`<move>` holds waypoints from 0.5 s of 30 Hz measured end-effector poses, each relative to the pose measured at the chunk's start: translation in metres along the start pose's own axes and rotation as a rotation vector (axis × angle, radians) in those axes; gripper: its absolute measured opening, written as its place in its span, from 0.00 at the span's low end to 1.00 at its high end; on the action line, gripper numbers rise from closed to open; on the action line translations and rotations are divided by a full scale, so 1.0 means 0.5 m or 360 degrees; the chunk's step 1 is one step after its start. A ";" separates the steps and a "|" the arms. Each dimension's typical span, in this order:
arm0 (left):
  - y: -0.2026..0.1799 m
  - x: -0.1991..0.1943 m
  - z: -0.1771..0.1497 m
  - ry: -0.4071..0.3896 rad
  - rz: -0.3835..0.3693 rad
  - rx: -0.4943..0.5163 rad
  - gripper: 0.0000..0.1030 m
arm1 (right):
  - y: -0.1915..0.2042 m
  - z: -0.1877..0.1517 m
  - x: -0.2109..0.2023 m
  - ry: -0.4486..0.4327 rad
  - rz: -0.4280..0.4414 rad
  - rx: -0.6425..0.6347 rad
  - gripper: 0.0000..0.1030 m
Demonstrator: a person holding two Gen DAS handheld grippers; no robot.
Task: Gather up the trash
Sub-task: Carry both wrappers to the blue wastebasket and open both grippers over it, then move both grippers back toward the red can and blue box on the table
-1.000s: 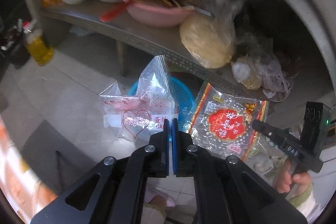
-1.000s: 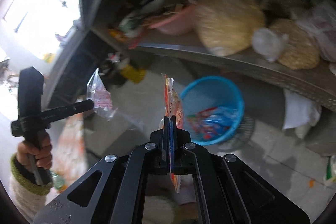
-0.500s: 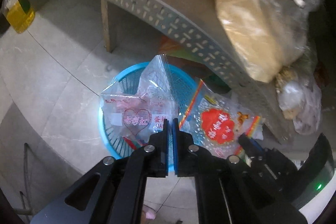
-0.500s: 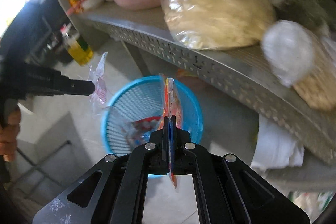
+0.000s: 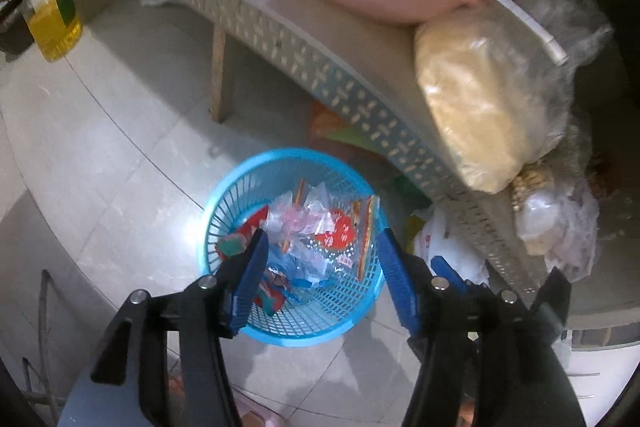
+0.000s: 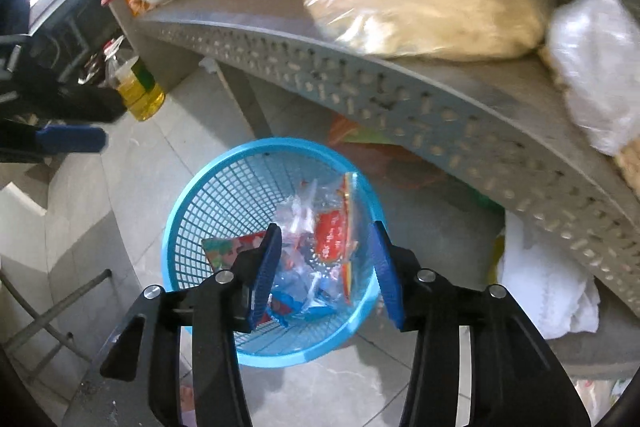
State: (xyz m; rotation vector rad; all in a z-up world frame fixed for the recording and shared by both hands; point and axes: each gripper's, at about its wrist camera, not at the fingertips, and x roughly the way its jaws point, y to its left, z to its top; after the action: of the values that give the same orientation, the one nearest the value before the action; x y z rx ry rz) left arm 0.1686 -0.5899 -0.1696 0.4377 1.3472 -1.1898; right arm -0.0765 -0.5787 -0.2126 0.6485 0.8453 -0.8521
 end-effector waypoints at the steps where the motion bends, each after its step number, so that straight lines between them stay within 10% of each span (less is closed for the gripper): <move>1: -0.004 -0.020 -0.004 -0.0022 0.0009 0.0014 0.55 | -0.005 -0.003 -0.012 -0.0008 0.0006 0.0015 0.43; 15: -0.048 -0.378 -0.182 -0.0398 0.0030 0.0179 0.74 | 0.026 -0.061 -0.187 -0.0005 0.0206 0.0064 0.53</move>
State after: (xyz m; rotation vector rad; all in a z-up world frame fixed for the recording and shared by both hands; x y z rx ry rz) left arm 0.1410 -0.4490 -0.0146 0.3669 1.0636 -1.2639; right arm -0.1130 -0.5132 -0.1476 0.7293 0.7760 -0.7543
